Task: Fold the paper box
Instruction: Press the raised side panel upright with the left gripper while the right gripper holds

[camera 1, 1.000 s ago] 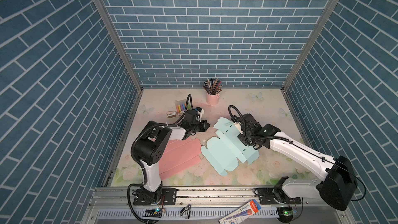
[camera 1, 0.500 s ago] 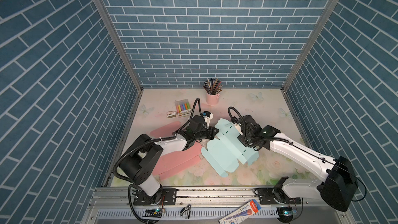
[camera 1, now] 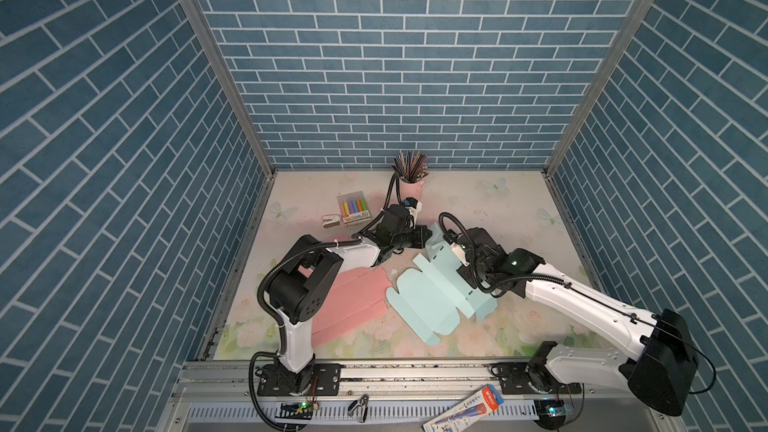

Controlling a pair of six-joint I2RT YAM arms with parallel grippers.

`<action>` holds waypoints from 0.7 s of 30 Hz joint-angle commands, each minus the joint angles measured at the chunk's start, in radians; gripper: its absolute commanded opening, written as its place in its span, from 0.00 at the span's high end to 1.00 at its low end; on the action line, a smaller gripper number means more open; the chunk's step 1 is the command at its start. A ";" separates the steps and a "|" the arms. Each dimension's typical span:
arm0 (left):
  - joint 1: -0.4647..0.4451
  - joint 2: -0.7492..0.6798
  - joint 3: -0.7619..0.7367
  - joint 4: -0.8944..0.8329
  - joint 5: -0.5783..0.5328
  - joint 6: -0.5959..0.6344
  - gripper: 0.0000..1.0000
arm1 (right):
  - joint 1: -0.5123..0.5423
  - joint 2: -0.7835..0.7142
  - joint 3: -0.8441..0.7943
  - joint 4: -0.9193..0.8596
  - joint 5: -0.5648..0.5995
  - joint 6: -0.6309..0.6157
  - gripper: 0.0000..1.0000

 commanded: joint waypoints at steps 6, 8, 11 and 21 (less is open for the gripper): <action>0.033 -0.085 -0.086 -0.010 0.013 0.034 1.00 | 0.010 -0.022 -0.006 0.009 0.039 -0.033 1.00; 0.056 -0.117 -0.155 0.001 0.020 0.040 1.00 | 0.010 -0.026 -0.007 0.011 0.046 -0.039 1.00; 0.090 -0.142 -0.238 -0.009 0.018 0.049 1.00 | 0.010 -0.021 -0.004 0.009 0.050 -0.046 1.00; 0.096 -0.119 -0.268 0.001 0.028 0.083 1.00 | 0.024 0.018 0.037 -0.016 0.062 -0.040 1.00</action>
